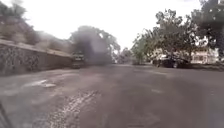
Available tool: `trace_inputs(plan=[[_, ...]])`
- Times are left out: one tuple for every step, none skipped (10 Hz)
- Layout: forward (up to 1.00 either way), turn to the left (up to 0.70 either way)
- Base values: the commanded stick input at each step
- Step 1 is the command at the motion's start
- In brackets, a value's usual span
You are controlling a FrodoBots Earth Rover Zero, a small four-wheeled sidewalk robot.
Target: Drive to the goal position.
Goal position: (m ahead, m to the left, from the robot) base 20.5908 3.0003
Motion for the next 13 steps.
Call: trace_inputs(plan=[[0.09,0.00],[0.00,0.00],[0.00,0.00],[0.00,0.00],[0.00,0.00],[0.00,0.00],[0.00,0.00],[0.00,0.00],[0.00,0.00],[0.00,0.00],[0.12,0.00],[0.30,0.00],[1.00,0.00]])
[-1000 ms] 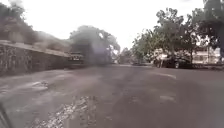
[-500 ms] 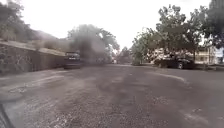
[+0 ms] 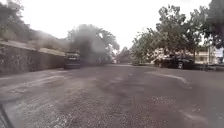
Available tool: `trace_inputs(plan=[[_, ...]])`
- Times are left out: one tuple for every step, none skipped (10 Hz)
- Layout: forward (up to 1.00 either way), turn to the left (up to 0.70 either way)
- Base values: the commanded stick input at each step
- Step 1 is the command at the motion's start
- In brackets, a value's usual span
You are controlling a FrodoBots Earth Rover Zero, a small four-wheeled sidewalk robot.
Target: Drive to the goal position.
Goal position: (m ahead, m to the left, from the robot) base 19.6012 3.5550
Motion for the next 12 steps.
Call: trace_inputs(plan=[[1.00,0.00],[1.00,0.00],[1.00,0.00],[1.00,0.00],[1.00,0.00],[1.00,0.00],[1.00,0.00],[1.00,0.00],[1.00,0.00],[1.00,0.00],[1.00,0.00],[1.00,0.00]])
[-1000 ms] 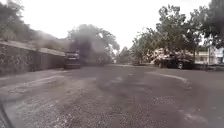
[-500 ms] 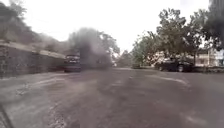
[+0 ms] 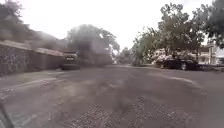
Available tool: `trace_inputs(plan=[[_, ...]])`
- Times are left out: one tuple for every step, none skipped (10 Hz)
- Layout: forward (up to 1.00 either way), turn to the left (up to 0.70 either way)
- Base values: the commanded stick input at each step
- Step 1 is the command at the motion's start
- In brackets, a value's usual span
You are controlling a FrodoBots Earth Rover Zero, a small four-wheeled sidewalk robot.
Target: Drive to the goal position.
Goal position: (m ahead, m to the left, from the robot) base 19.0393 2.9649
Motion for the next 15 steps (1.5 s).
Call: trace_inputs(plan=[[1.00,0.00],[1.00,0.00],[1.00,0.00],[1.00,0.00],[1.00,0.00],[1.00,0.00],[1.00,0.00],[1.00,0.00],[1.00,0.00],[1.00,0.00],[1.00,0.00],[1.00,0.00],[1.00,0.00],[1.00,0.00],[1.00,0.00]])
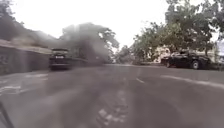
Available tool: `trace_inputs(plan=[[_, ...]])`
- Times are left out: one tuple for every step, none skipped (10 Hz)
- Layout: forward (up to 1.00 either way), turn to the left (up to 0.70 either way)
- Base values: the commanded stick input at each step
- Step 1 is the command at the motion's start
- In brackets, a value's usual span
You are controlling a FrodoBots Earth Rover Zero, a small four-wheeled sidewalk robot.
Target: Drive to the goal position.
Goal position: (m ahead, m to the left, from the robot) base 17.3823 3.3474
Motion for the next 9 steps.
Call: trace_inputs(plan=[[1.00,0.00],[1.00,0.00],[1.00,0.00],[1.00,0.00],[1.00,0.00],[1.00,0.00],[1.00,0.00],[1.00,0.00],[1.00,0.00]])
